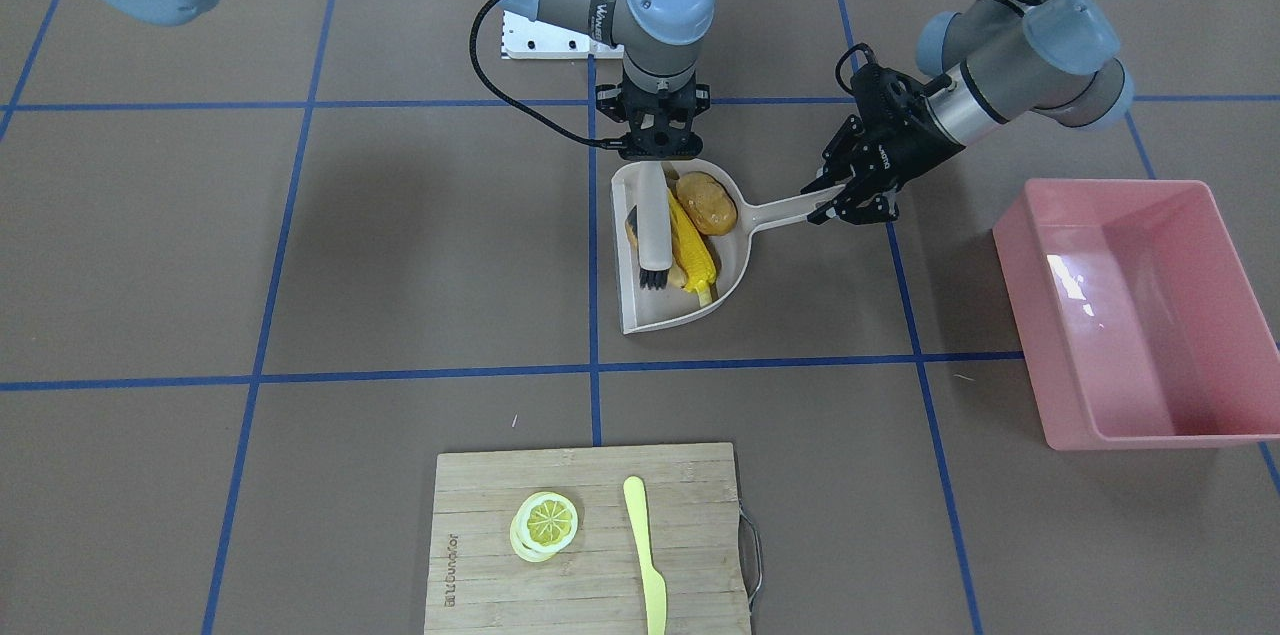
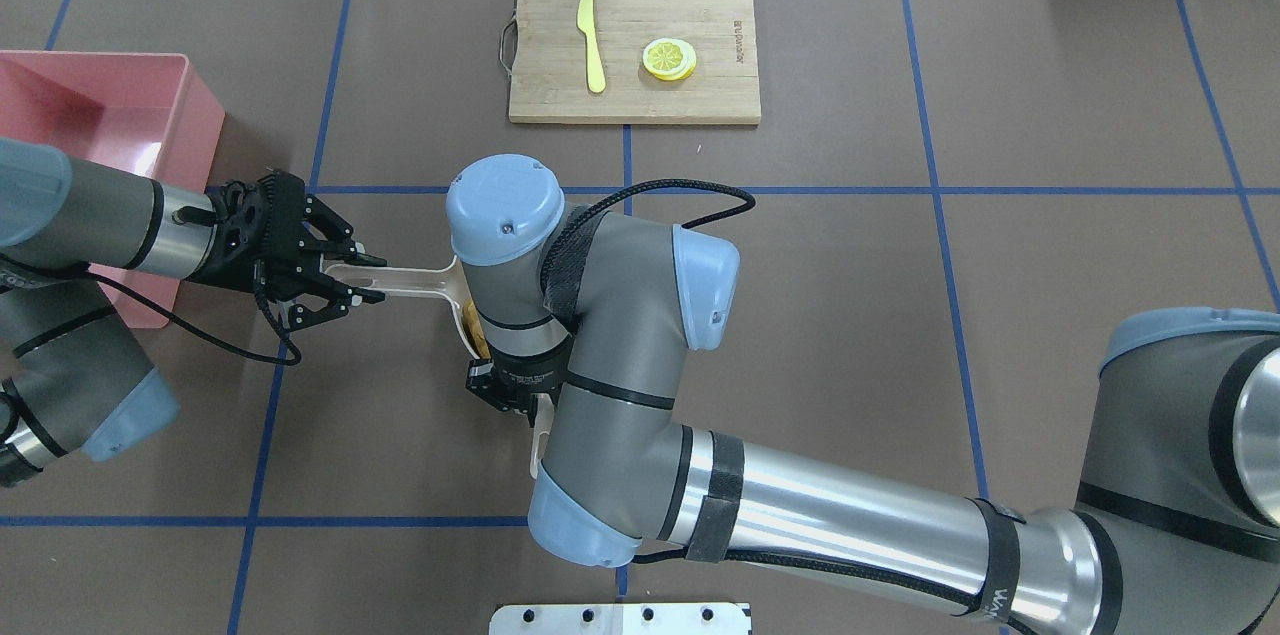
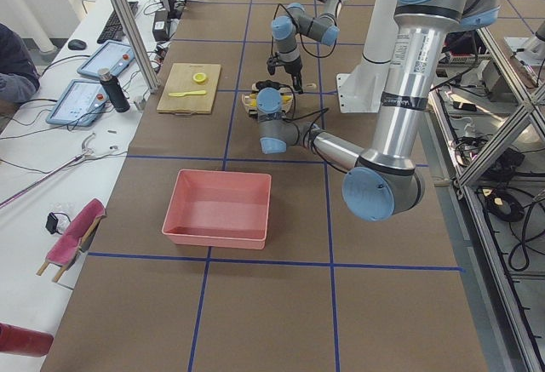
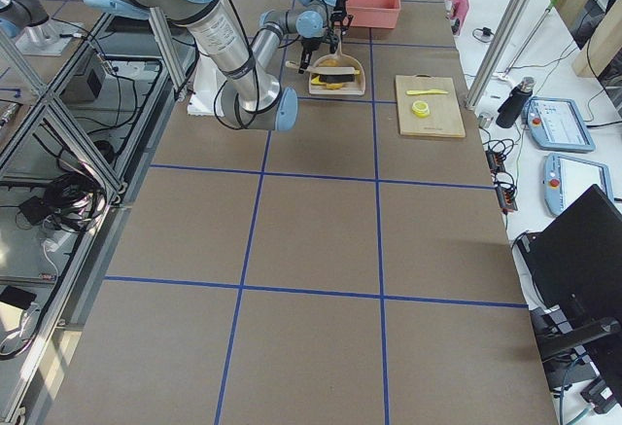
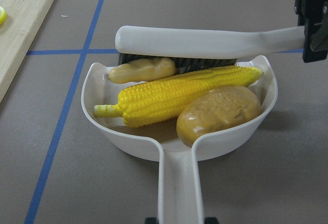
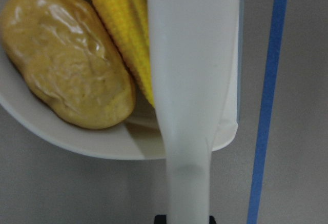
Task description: Sweep and dump trash into bin
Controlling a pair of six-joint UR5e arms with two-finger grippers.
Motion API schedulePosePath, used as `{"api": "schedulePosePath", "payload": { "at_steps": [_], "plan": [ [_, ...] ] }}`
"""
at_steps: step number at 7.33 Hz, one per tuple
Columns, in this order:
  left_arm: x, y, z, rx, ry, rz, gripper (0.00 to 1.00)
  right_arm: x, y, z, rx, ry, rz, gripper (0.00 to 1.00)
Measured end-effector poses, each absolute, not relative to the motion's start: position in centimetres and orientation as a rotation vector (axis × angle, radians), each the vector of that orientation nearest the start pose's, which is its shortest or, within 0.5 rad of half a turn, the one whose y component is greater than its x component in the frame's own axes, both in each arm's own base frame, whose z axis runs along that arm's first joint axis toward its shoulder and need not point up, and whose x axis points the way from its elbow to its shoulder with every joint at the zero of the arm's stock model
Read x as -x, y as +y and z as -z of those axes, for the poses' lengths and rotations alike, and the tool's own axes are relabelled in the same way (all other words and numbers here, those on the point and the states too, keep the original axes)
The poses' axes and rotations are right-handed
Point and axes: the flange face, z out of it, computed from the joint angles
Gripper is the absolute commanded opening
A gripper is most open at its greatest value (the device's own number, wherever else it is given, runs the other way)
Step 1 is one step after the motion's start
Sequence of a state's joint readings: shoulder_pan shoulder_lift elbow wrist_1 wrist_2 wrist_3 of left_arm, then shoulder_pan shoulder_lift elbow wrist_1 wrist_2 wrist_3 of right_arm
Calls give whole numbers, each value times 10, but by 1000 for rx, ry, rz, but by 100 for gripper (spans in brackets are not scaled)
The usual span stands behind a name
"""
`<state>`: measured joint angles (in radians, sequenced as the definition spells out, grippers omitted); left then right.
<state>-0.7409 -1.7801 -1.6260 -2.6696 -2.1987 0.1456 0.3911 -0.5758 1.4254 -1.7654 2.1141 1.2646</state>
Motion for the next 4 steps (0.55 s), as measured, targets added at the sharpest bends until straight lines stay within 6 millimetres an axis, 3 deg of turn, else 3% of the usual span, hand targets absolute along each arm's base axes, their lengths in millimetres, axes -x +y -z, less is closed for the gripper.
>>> {"api": "schedulePosePath", "payload": {
  "at_steps": [4],
  "plan": [
    [-366,-436,-392,-1153,1019,-1203,0,656,-359,-104,279,-774,95,0]
  ]
}}
